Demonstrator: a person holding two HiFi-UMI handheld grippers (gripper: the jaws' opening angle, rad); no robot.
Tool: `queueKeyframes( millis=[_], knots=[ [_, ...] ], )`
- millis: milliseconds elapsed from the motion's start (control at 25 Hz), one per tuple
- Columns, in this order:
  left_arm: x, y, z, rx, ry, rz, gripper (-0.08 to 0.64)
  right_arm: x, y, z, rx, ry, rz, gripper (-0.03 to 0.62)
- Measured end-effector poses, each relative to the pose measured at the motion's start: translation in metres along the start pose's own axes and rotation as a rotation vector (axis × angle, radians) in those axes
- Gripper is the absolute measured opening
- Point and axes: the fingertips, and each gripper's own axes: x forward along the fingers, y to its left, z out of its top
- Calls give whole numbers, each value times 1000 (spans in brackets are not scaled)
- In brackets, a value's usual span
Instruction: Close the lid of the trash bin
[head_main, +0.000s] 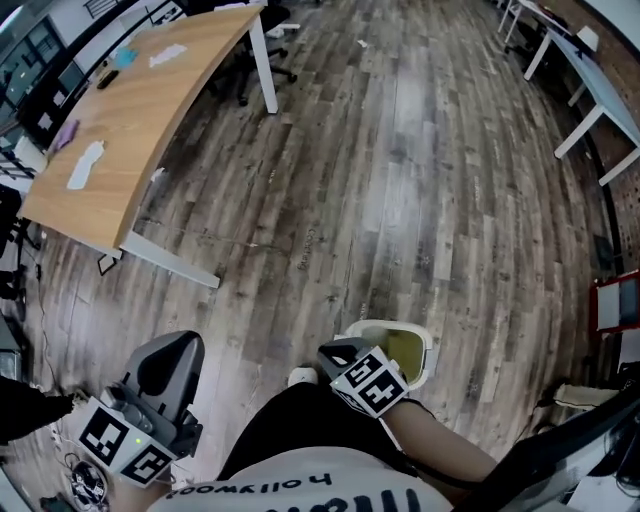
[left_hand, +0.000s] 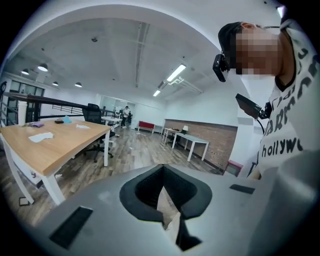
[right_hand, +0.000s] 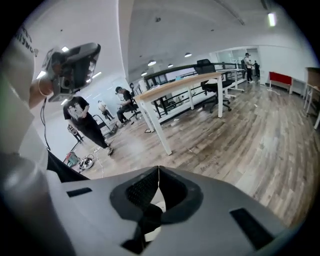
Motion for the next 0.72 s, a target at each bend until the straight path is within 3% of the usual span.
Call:
queueKeyframes(
  millis=[320, 600, 720],
  knots=[
    [-30, 4, -14, -26, 29, 98, 6, 37, -9, -56, -13, 218, -8, 11],
    [-14, -4, -14, -39, 19, 60, 6, 18, -20, -88, -47, 296, -58, 11],
    [-3, -13, -16, -38, 21, 26, 6, 2, -32, -112, -10, 325, -98, 11]
  ],
)
